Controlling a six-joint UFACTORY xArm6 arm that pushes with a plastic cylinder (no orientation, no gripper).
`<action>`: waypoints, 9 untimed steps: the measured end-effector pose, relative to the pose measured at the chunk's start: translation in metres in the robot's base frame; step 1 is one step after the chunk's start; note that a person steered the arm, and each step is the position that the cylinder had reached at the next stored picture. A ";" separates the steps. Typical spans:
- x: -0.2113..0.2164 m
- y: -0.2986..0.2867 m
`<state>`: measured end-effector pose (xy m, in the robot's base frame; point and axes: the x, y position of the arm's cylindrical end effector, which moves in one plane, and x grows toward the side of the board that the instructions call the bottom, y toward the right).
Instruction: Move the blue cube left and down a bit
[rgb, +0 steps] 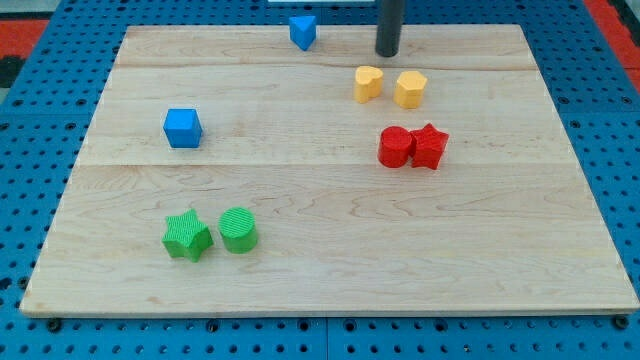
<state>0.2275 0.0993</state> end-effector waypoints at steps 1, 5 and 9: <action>-0.023 -0.010; -0.034 -0.141; 0.007 -0.274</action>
<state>0.2343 -0.1748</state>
